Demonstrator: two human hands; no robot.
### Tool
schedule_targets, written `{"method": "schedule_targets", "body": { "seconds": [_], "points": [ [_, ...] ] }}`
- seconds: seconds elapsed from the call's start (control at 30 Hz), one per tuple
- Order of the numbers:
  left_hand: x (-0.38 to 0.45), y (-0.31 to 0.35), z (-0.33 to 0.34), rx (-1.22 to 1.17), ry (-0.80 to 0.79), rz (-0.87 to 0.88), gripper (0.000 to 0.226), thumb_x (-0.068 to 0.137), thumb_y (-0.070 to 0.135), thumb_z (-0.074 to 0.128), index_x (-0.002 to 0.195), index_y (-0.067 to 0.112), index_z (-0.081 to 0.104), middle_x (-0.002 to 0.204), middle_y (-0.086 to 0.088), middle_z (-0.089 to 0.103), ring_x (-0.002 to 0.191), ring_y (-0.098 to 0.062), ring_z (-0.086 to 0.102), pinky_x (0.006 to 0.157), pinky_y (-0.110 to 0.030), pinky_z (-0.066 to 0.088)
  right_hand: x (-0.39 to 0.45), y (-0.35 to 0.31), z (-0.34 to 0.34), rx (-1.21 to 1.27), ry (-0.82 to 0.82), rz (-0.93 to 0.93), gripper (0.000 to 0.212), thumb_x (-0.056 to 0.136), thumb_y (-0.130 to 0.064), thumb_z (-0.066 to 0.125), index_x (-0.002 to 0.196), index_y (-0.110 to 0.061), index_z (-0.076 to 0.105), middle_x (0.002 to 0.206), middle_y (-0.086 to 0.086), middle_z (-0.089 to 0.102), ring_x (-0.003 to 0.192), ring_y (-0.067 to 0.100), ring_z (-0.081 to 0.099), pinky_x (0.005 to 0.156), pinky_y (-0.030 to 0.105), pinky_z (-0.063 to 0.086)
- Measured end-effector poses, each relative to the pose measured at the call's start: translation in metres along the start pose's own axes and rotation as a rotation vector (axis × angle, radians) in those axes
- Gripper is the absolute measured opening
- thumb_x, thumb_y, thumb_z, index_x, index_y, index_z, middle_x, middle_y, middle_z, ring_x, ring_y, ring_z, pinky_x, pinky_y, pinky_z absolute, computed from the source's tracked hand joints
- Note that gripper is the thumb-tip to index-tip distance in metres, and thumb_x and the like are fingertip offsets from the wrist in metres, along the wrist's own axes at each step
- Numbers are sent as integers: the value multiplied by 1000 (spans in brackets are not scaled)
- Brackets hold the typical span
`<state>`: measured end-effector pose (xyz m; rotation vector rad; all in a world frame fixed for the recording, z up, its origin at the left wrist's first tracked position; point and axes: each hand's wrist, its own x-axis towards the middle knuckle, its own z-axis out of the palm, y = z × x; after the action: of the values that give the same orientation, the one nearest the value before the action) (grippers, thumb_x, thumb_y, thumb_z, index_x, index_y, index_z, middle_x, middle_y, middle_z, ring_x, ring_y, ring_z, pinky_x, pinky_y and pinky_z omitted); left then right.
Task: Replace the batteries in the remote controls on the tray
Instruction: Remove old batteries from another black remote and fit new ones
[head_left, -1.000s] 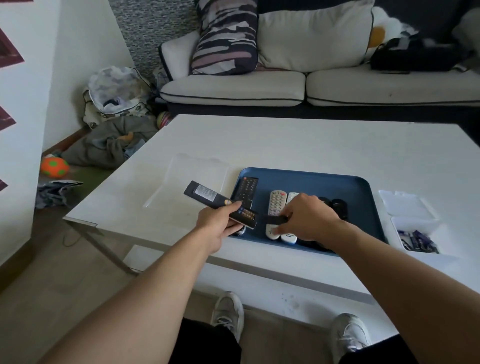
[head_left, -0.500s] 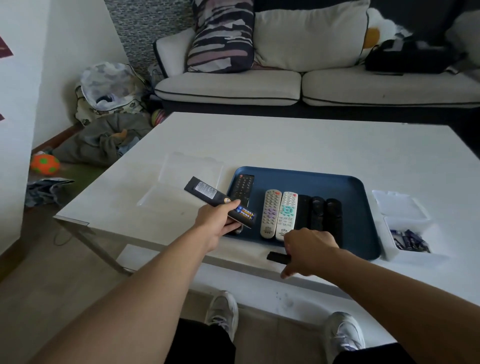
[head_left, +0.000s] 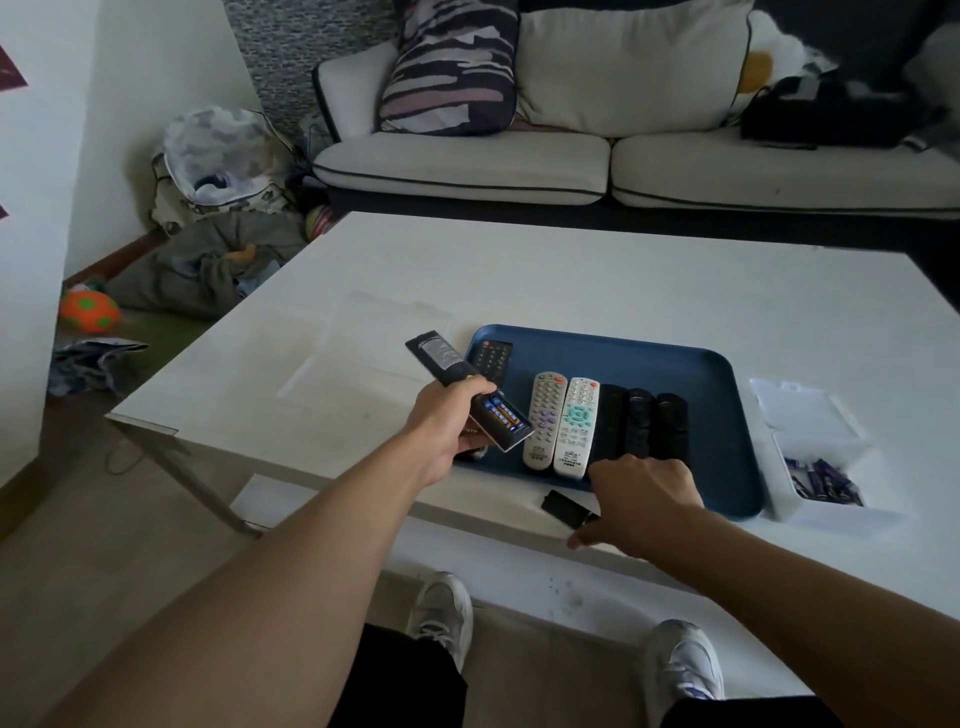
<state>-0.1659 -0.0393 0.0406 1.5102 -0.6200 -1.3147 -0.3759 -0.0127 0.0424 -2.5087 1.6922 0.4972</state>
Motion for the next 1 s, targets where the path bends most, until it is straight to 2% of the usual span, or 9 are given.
{"method": "schedule_targets", "body": {
  "seconds": [0.13, 0.2, 0.27, 0.33, 0.4, 0.57, 0.73, 0.87, 1.0],
  "points": [
    [-4, 5, 2, 25, -45, 49, 23, 90, 23, 63, 112, 16, 66, 93, -1, 79, 84, -24, 67, 79, -43, 52, 9, 14, -26, 284, 213, 43, 36, 84, -68, 63, 85, -32, 59, 81, -12, 66, 73, 9, 61, 72, 30, 53],
    [-7, 8, 5, -22, -61, 53, 21, 93, 32, 63, 109, 19, 66, 83, -1, 76, 85, -26, 63, 79, -43, 48, 10, 16, -37, 455, 427, 34, 25, 88, -60, 64, 88, -35, 64, 77, -16, 64, 71, 8, 59, 64, 26, 49],
    [-10, 10, 10, -120, -102, 9, 38, 96, 51, 58, 111, 17, 67, 78, -5, 72, 76, -24, 64, 77, -41, 48, 11, 10, -40, 567, 603, -62, 14, 90, -50, 68, 92, -37, 71, 76, -19, 61, 69, 5, 57, 57, 21, 41],
    [-16, 12, 16, -240, -172, -50, 55, 98, 61, 48, 115, 11, 66, 77, -8, 68, 67, -20, 64, 70, -35, 53, 11, -2, -40, 559, 681, -221, 12, 90, -45, 70, 99, -38, 74, 88, -18, 63, 71, 7, 60, 56, 22, 42],
    [-20, 15, 21, -276, -231, -85, 54, 100, 61, 42, 112, 14, 66, 78, -5, 65, 63, -16, 62, 56, -27, 51, 13, -14, -39, 531, 720, -310, 19, 90, -41, 71, 108, -36, 75, 98, -14, 65, 73, 11, 64, 57, 27, 48],
    [-26, 19, 24, -319, -236, -106, 50, 101, 57, 43, 118, 16, 66, 93, -5, 64, 67, -15, 63, 49, -20, 49, 17, -23, -44, 582, 704, -313, 23, 91, -37, 71, 114, -33, 75, 110, -15, 66, 82, 13, 67, 64, 29, 48],
    [-27, 19, 23, -332, -201, -104, 48, 101, 55, 45, 120, 15, 64, 89, -4, 61, 66, -16, 61, 46, -21, 47, 21, -26, -48, 647, 613, -322, 27, 93, -32, 69, 119, -29, 71, 114, -14, 61, 91, 9, 62, 72, 27, 45],
    [-29, 16, 21, -287, -198, -79, 49, 102, 52, 45, 125, 13, 64, 82, -4, 62, 67, -16, 62, 48, -22, 51, 23, -32, -47, 728, 511, -328, 23, 96, -33, 65, 116, -22, 67, 110, -6, 61, 95, 15, 61, 81, 34, 51],
    [-32, 15, 21, -228, -206, -38, 49, 102, 50, 48, 131, 14, 64, 88, -3, 71, 72, -16, 70, 59, -28, 58, 24, -35, -53, 882, 405, -265, 15, 94, -30, 68, 99, -17, 64, 93, -4, 65, 80, 8, 59, 68, 14, 45]
  ]
}}
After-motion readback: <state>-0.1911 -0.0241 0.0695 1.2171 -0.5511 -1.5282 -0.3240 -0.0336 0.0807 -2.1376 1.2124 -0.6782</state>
